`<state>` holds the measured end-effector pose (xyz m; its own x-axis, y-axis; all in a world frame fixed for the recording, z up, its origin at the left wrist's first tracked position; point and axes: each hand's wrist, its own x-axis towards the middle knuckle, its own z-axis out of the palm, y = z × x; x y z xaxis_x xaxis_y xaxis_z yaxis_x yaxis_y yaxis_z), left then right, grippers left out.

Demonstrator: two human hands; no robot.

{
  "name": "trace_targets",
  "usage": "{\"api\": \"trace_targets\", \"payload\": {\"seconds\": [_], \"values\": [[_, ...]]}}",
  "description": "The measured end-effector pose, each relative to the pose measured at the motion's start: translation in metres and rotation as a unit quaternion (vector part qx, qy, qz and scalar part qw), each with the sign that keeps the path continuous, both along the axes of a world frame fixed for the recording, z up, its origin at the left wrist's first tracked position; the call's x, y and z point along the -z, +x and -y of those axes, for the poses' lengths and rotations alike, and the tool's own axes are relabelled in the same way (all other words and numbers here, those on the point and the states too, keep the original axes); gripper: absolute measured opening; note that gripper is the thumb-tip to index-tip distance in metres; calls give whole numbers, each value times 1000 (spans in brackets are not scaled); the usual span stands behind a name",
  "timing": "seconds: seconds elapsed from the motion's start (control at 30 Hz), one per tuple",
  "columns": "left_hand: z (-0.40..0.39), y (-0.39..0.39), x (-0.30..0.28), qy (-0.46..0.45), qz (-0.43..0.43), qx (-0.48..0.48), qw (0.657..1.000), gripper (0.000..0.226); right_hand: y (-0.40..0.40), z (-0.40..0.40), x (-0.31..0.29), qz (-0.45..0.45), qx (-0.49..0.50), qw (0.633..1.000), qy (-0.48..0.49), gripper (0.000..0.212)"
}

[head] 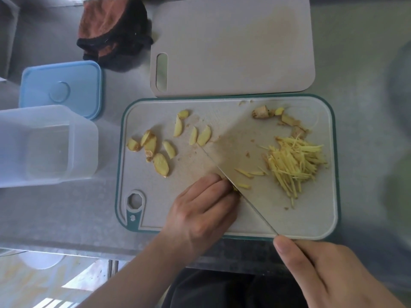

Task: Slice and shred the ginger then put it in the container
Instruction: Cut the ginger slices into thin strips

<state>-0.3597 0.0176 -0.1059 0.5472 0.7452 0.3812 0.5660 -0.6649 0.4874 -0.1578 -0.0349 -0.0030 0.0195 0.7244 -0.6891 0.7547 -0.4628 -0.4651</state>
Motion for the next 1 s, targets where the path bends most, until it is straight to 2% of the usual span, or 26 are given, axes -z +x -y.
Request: {"api": "trace_targets", "payload": {"seconds": [0.07, 0.2, 0.3, 0.4, 0.6, 0.83, 1.0], "values": [[-1, 1, -1, -1, 4, -5, 1000, 9, -1, -3, -1, -2, 17, 1000, -15, 100], [-1, 1, 1, -1, 4, -6, 1000, 10, -1, -8, 10, -55, -2, 999, -2, 70], [0, 0, 3, 5, -7, -2, 1000, 11, -1, -11, 19, -56, -13, 998, 24, 63], [1, 0, 2, 9, -11, -7, 1000, 10, 2, -11, 19, -34, -12, 998, 44, 65], [1, 0, 1, 5, -1, -17, 1000, 7, 6, -4, 10, -52, -1, 999, 15, 75], [0, 0, 2, -5, 6, -10, 1000, 9, 2, 1, -3, -32, 23, 999, 9, 55], [0, -1, 1, -7, 11, -5, 1000, 8, 1, 6, -3, -14, 42, 999, 25, 71]]}}
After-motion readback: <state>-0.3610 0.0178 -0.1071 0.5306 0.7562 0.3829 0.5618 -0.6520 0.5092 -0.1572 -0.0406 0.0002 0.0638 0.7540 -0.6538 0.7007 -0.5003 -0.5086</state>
